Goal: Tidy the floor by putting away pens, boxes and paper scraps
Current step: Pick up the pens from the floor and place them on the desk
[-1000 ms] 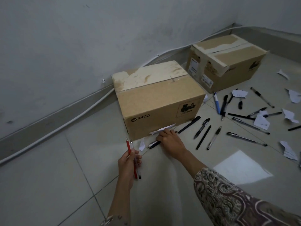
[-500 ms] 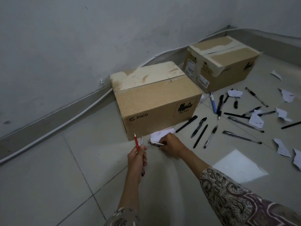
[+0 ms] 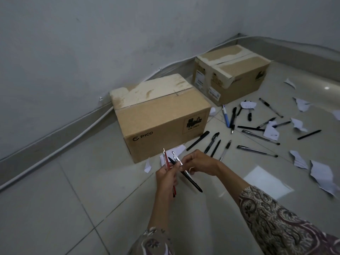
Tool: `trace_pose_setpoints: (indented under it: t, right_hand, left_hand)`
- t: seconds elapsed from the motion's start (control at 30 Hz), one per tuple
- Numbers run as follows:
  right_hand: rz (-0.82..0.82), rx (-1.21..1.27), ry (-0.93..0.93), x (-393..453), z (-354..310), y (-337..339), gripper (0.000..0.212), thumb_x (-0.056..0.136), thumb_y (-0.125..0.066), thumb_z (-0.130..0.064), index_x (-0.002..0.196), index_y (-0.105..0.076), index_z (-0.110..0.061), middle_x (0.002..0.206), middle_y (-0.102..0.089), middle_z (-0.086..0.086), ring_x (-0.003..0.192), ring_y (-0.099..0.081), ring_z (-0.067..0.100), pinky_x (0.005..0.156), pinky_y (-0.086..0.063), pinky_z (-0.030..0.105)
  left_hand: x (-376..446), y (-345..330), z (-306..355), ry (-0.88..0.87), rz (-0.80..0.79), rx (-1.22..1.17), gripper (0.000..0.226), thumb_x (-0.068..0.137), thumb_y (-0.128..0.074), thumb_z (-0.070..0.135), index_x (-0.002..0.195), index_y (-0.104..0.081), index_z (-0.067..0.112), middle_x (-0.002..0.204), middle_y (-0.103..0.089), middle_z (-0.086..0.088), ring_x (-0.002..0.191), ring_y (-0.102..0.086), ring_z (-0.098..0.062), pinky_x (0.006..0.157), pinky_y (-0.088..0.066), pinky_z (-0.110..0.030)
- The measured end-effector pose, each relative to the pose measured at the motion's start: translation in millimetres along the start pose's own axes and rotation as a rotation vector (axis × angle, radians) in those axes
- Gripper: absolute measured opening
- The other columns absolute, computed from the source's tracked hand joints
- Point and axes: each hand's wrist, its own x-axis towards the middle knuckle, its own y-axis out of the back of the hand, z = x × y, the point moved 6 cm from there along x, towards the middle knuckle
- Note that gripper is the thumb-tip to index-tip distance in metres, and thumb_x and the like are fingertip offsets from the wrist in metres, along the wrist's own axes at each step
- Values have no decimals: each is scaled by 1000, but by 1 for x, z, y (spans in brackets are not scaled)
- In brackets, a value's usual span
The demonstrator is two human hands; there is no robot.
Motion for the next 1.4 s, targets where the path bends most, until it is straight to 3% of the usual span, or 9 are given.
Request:
trace_pose_setpoints:
  t: [0.2, 0.47, 0.53, 0.73, 0.83, 1.0, 1.1, 1.23, 1.4]
  right_hand:
    - [91, 39, -27, -23, 9, 29, 4, 78, -68, 0, 80, -70, 2, 73, -63, 13, 58, -59, 13, 53, -50, 18]
    - [276, 131, -5, -60, 21, 104, 11, 78, -68, 0, 69, -69, -6, 65, -59, 12, 57, -53, 16, 51, -47, 18]
    - [316, 151, 8, -64, 18, 120, 7, 78, -67, 1, 71, -68, -2, 64, -57, 12, 56, -51, 17, 50, -46, 19]
    - [442, 220, 26, -106, -19, 193, 10, 81, -67, -7, 71, -69, -6, 62, -57, 13, 51, -49, 14, 53, -43, 22]
    - [485, 310, 41, -152, -54, 223, 12, 82, -67, -8, 71, -71, -7, 57, -55, 9, 50, -46, 13, 52, -42, 21]
    - [534, 407, 61, -246, -125, 267, 29, 82, -67, -9, 55, -70, -17, 47, -52, 1, 42, -44, 7, 47, -38, 18]
    - [586, 465, 67, -311, -171, 293, 17, 83, -66, -9, 68, -69, 0, 46, -49, 0, 41, -43, 6, 47, -36, 18]
    - [659, 508, 72, -398, -230, 327, 38, 83, -65, -8, 47, -65, -20, 47, -48, 1, 44, -41, 8, 48, -35, 19]
    - [792, 538, 99, -517, -309, 377, 27, 83, -67, -12, 56, -61, -11, 51, -49, 1, 45, -43, 8, 50, -37, 19]
  left_hand:
    - [-4, -33, 2, -18, -72, 3, 19, 84, -65, 11, 68, -58, 17, 44, -47, 9, 36, -32, -3, 34, -22, -15]
    - [15, -137, 16, -5, -312, 224, 9, 83, -66, 12, 76, -64, 6, 46, -54, 4, 34, -40, -3, 34, -29, -14]
    - [21, -160, 24, 4, -356, 266, 13, 83, -66, 13, 87, -67, 0, 58, -62, -1, 37, -45, -3, 35, -31, -12]
    - [11, -252, 73, 46, -498, 312, 25, 86, -62, 13, 100, -64, -8, 54, -52, -1, 39, -34, -5, 33, -25, -14]
    - [-20, -298, 110, 50, -557, 344, 22, 88, -59, 11, 100, -62, -8, 55, -45, -2, 40, -33, -5, 34, -25, -14]
    - [-90, -369, 178, 68, -648, 405, 12, 88, -58, 10, 77, -62, 6, 56, -41, -3, 39, -35, -4, 34, -27, -13]
    - [-147, -414, 224, 78, -690, 436, 11, 89, -58, 11, 80, -61, 4, 49, -41, 0, 35, -35, -3, 33, -27, -13]
    - [-223, -476, 288, 75, -764, 496, 10, 87, -61, 13, 82, -57, 5, 51, -39, 0, 37, -33, -4, 35, -26, -14]
    - [-325, -561, 371, 77, -934, 513, 18, 93, -51, 26, 91, -51, 8, 54, -37, 4, 40, -31, -4, 35, -24, -14]
